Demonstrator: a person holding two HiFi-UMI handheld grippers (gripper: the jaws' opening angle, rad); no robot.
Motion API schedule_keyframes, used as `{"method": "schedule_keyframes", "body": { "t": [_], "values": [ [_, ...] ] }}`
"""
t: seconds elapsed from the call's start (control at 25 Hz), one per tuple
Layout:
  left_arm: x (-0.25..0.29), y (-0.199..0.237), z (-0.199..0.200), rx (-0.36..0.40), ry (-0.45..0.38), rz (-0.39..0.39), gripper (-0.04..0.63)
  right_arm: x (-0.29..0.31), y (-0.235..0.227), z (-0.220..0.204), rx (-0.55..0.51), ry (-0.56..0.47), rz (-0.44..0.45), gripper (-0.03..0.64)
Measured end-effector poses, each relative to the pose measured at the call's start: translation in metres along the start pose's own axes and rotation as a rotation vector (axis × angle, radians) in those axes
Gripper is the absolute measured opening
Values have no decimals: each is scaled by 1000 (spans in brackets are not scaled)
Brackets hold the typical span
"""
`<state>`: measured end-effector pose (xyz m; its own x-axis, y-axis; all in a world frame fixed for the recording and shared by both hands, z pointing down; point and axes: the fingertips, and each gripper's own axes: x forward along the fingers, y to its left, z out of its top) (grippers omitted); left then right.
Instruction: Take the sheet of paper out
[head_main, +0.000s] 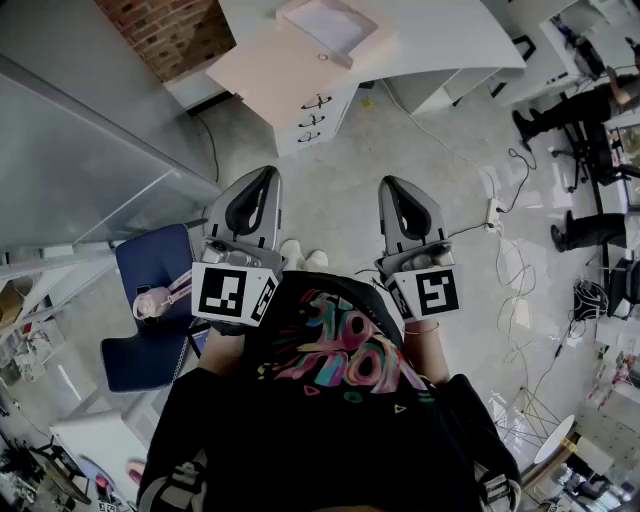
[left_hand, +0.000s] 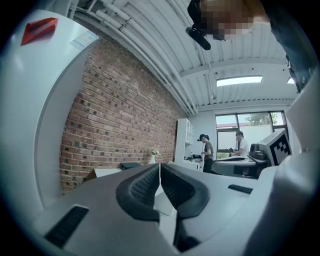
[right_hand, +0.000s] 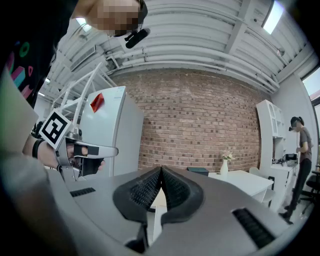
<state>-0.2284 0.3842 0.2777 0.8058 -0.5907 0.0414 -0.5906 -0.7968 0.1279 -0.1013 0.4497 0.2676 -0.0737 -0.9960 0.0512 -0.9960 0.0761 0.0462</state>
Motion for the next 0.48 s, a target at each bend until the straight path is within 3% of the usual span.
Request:
{"method": "schedule_keyframes", "body": {
  "t": [0.48],
  "values": [
    [5, -15, -5, 8, 1, 28, 28, -15, -12, -17, 5, 16, 33, 17]
  ]
}}
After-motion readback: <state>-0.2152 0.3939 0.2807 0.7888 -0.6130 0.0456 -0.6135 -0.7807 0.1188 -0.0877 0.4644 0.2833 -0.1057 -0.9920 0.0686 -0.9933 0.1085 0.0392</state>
